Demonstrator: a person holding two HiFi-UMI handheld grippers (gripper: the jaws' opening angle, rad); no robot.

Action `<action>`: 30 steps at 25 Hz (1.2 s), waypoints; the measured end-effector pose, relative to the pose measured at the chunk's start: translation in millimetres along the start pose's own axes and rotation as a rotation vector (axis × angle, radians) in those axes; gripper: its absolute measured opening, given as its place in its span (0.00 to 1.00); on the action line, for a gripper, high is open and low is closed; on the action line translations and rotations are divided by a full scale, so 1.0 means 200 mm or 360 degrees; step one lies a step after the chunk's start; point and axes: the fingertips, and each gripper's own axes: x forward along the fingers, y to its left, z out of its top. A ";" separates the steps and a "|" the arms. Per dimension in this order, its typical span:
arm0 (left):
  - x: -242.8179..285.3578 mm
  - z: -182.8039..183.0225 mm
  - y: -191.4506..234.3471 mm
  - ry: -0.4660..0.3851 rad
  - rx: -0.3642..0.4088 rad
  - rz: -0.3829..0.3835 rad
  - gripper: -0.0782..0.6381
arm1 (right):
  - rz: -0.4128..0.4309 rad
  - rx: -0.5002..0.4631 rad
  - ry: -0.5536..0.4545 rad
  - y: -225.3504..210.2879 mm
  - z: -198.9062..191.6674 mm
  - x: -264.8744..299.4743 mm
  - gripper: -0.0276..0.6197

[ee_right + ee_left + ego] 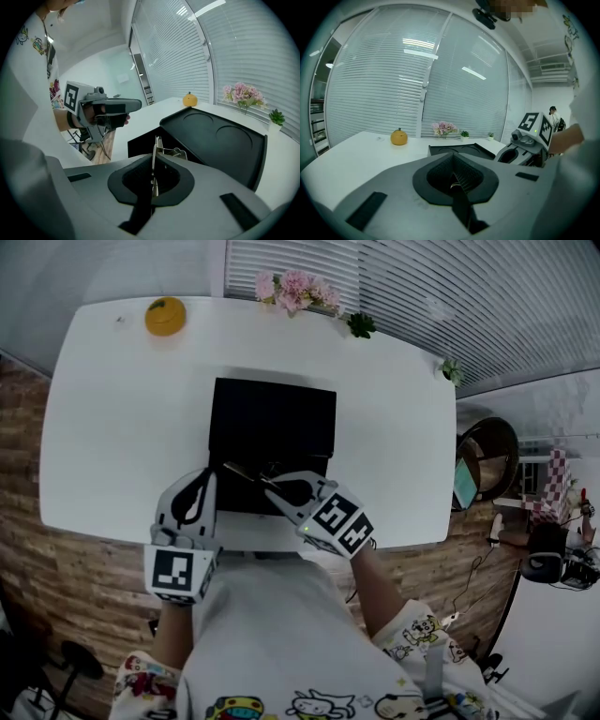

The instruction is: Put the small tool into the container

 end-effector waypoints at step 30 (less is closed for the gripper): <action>0.02 -0.01 -0.01 0.0005 -0.0026 -0.0009 0.12 | 0.0234 0.0051 0.0268 0.00 -0.14 0.14 0.05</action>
